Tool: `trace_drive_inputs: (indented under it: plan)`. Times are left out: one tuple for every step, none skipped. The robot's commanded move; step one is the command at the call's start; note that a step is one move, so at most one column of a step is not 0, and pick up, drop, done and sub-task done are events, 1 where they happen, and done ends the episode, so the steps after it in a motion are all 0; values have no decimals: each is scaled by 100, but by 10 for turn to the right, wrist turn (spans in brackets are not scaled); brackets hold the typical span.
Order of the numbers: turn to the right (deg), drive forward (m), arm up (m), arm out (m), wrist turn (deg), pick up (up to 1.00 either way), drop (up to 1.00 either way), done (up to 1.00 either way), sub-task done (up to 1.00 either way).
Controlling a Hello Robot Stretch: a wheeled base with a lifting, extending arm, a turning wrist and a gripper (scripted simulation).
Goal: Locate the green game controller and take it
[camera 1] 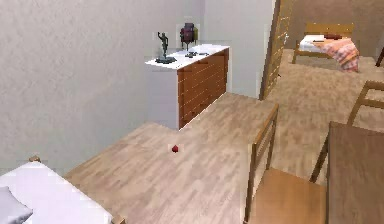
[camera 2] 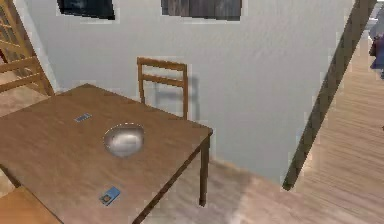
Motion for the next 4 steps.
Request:
trace_drive_inputs:
  plan:
    - [0,65,0,0,0,0,0,0,0]
    - [330,0,0,0,0,0,0,0,0]
    - [0,5,0,0,0,0,0,0,0]
    - [-120,0,0,0,0,0,0,0,0]
